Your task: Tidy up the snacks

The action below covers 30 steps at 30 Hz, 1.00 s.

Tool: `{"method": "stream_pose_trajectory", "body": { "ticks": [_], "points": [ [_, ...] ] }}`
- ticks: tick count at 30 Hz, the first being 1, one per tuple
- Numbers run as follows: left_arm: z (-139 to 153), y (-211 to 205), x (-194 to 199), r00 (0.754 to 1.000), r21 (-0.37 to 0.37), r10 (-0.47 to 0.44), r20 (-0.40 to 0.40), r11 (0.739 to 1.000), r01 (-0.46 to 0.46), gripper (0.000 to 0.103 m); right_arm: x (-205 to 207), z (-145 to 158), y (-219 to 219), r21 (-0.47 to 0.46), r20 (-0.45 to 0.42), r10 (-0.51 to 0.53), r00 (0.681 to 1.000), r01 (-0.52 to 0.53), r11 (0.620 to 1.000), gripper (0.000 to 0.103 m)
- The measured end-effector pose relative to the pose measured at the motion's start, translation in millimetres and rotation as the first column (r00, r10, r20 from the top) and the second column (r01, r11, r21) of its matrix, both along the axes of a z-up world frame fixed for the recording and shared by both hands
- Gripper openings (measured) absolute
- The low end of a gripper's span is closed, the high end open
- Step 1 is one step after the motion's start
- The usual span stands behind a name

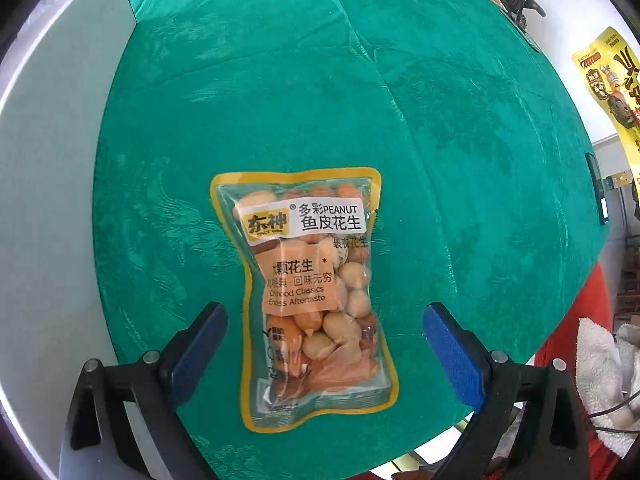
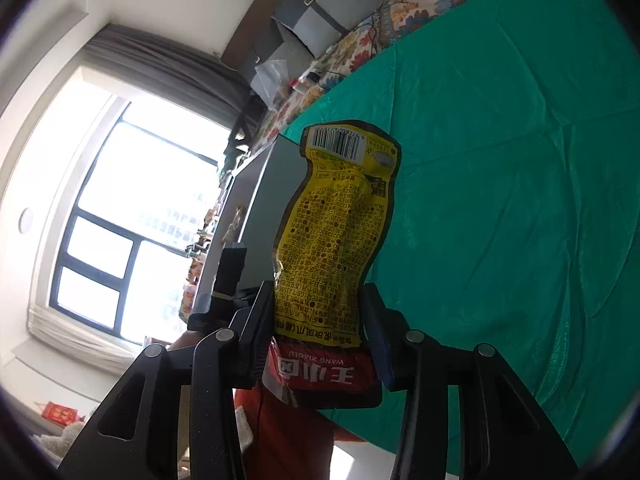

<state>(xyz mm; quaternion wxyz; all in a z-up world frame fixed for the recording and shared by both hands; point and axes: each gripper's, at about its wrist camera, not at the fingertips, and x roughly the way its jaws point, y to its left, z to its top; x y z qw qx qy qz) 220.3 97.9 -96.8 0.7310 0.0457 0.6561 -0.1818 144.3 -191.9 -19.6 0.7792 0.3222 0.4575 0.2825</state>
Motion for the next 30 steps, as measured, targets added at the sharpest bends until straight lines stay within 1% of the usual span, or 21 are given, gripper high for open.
{"method": "stream_pose_trajectory", "body": {
  "ticks": [2, 3, 6, 7, 8, 9, 10, 13, 14, 15, 16, 17, 19, 20, 21, 23, 24, 25, 27, 28, 30],
  "points": [
    [3.8, -0.1, 1.6, 0.999, 0.069, -0.024, 0.034, 0.997, 0.022, 0.097, 1.2, -0.5, -0.4, 0.012, 0.001, -0.007, 1.0, 0.007, 1.0, 0.045],
    [1.8, -0.1, 2.5, 0.999, 0.091, -0.027, 0.027, 0.996, 0.025, 0.097, 0.7, -1.2, -0.9, 0.014, 0.0, -0.009, 1.0, 0.009, 1.0, 0.045],
    [-9.8, -12.3, -7.8, 0.999, 0.112, -0.022, 0.032, 0.993, 0.018, 0.097, -1.8, -4.9, 1.3, 0.009, -0.001, -0.004, 1.0, 0.004, 1.0, 0.045],
    [-14.2, -19.5, -12.0, 0.999, 0.136, -0.021, 0.048, 0.991, 0.014, 0.095, -1.5, -6.4, 3.4, 0.009, -0.003, -0.002, 1.0, 0.002, 1.0, 0.045],
    [-18.6, -25.6, -16.0, 0.998, 0.17, -0.016, 0.064, 0.985, 0.005, 0.083, -6.1, -7.3, 3.8, 0.005, -0.005, 0.0, 1.0, 0.0, 1.0, 0.045],
    [-17.7, -27.7, -19.0, 0.994, 0.154, 0.004, 0.114, 0.988, -0.021, 0.06, -6.4, -7.8, 5.9, -0.003, -0.007, 0.004, 1.0, -0.004, 1.0, 0.045],
    [-17.3, -27.6, -18.5, 0.992, 0.137, 0.024, 0.127, 0.99, -0.042, 0.056, -5.1, -7.0, 9.4, -0.017, -0.008, 0.01, 1.0, -0.01, 1.0, 0.045],
    [-13.2, -17.4, -12.2, 0.984, 0.087, 0.062, 0.169, 0.993, -0.078, 0.055, 1.6, -1.1, 20.2, -0.076, -0.004, 0.049, 0.999, -0.049, 0.996, 0.045],
    [-7.2, -8.9, -9.3, 0.978, 0.036, 0.099, 0.182, 0.994, -0.108, 0.055, 4.7, 2.5, 23.2, -0.097, 0.001, 0.062, 0.998, -0.062, 0.993, 0.045],
    [2.5, 3.9, -6.8, 0.972, -0.045, 0.15, 0.182, 0.989, -0.144, 0.055, 8.1, 8.1, 26.7, -0.115, 0.01, 0.076, 0.997, -0.074, 0.991, 0.045],
    [14.9, 15.2, -4.2, 0.962, -0.136, 0.208, 0.179, 0.973, -0.185, 0.055, 11.8, 14.7, 30.8, -0.127, 0.023, 0.09, 0.996, -0.086, 0.988, 0.045],
    [28.9, 28.0, -2.9, 0.947, -0.221, 0.264, 0.181, 0.95, -0.223, 0.055, 16.1, 21.8, 35.2, -0.133, 0.035, 0.102, 0.994, -0.097, 0.986, 0.045],
    [66.5, 57.1, -1.6, 0.911, -0.375, 0.361, 0.199, 0.887, -0.269, 0.055, 27.2, 39.7, 48.5, -0.133, 0.06, 0.128, 0.99, -0.119, 0.984, 0.045],
    [85.8, 72.5, -3.2, 0.89, -0.424, 0.399, 0.22, 0.861, -0.282, 0.055, 34.0, 50.2, 58.9, -0.129, 0.075, 0.142, 0.987, -0.132, 0.983, 0.045],
    [106.2, 90.1, -4.4, 0.868, -0.453, 0.432, 0.246, 0.843, -0.291, 0.055, 40.7, 60.9, 70.9, -0.124, 0.091, 0.158, 0.983, -0.146, 0.981, 0.045],
    [140.0, 126.2, -8.8, 0.818, -0.469, 0.489, 0.303, 0.824, -0.319, 0.055, 53.5, 85.0, 106.6, -0.117, 0.134, 0.205, 0.97, -0.19, 0.975, 0.045],
    [158.5, 145.1, -8.9, 0.792, -0.465, 0.517, 0.324, 0.816, -0.343, 0.055, 59.1, 96.0, 128.4, -0.114, 0.155, 0.232, 0.96, -0.216, 0.97, 0.045],
    [168.0, 166.3, -9.6, 0.767, -0.452, 0.542, 0.343, 0.811, -0.371, 0.055, 65.3, 105.8, 150.9, -0.11, 0.173, 0.261, 0.95, -0.245, 0.963, 0.045],
    [185.6, 211.1, -11.6, 0.714, -0.391, 0.584, 0.387, 0.805, -0.446, 0.055, 75.1, 119.3, 200.9, -0.107, 0.199, 0.32, 0.926, -0.304, 0.947, 0.046],
    [188.8, 232.2, -14.4, 0.69, -0.36, 0.603, 0.401, 0.796, -0.487, 0.056, 80.0, 122.6, 226.8, -0.112, 0.207, 0.348, 0.914, -0.332, 0.937, 0.046],
    [191.3, 269.3, -27.0, 0.639, -0.323, 0.646, 0.417, 0.763, -0.56, 0.062, 89.5, 123.0, 274.8, -0.126, 0.216, 0.392, 0.894, -0.373, 0.919, 0.047]
  ]
}}
